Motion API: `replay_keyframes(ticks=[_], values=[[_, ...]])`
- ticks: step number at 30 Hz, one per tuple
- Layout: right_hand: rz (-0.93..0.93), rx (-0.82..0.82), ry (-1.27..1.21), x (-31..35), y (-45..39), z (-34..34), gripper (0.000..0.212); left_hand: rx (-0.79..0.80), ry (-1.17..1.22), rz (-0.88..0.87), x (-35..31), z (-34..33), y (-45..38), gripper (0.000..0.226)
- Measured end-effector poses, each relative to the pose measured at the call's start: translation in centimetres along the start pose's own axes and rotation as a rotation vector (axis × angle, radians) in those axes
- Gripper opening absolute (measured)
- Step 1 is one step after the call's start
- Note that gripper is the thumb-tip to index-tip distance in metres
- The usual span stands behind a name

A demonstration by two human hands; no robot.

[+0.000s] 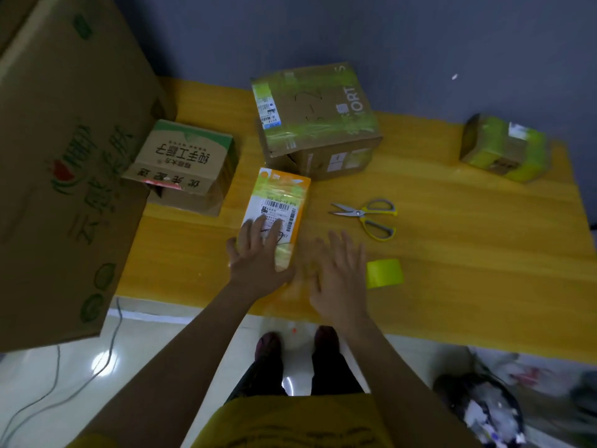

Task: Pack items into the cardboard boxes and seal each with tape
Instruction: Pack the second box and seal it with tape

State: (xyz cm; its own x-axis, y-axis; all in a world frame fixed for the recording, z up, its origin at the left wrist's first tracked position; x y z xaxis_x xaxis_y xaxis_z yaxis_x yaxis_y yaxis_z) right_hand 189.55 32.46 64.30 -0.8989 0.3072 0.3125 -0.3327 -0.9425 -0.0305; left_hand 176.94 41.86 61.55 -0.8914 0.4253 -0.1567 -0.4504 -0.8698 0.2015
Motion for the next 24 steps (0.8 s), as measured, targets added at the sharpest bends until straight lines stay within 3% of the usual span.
replay_keyframes(ticks=[5, 10, 14, 18, 20, 22, 24], values=[[-0.082, 0.579, 0.277, -4.8, -0.5, -0.2, 0.067, 0.04, -0.004, -0.009, 0.4, 0.3, -0.1, 0.093], [-0.094, 0.708, 0.449, -6.9, -1.3, 1.5, 0.067, 0.062, -0.05, -0.004, 0.1, 0.1, -0.1, 0.094], [-0.238, 0.585, 0.413, -8.7, -1.2, 2.5, 0.078, 0.073, -0.028, -0.004, 0.0, -0.1, -0.2, 0.095], [-0.207, 0.311, 0.548, -8.9, 0.4, 0.9, 0.053, 0.057, 0.098, -0.022, -0.7, 0.1, 0.0, 0.089], [-0.224, 0.256, 0.476, -8.4, 0.9, 0.0, 0.06, -0.001, 0.244, -0.006, -0.4, 0.8, 0.0, 0.074], [-0.245, 0.217, 0.318, -7.6, 1.2, -1.5, 0.055, -0.101, 0.412, 0.05, 0.6, 1.6, -0.6, 0.056], [-0.234, 0.023, -0.097, -4.3, 0.6, -1.8, 0.052, -0.201, 0.507, 0.152, 2.1, 2.1, -1.0, 0.056]])
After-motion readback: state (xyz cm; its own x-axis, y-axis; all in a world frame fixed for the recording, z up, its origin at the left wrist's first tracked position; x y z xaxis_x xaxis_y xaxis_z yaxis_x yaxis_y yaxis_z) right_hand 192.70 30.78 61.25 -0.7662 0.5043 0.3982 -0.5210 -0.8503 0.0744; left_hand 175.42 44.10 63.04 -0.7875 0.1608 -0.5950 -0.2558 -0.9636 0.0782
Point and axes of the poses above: each hand's wrist, its own y-axis away from the middle knuckle, its own z-axis out of the back of the hand, x = y × z, the point moved 5 cm from there along -y, towards the middle knuckle, and after that the axes turned 3 degrees about -x, right-handed, at the moved point
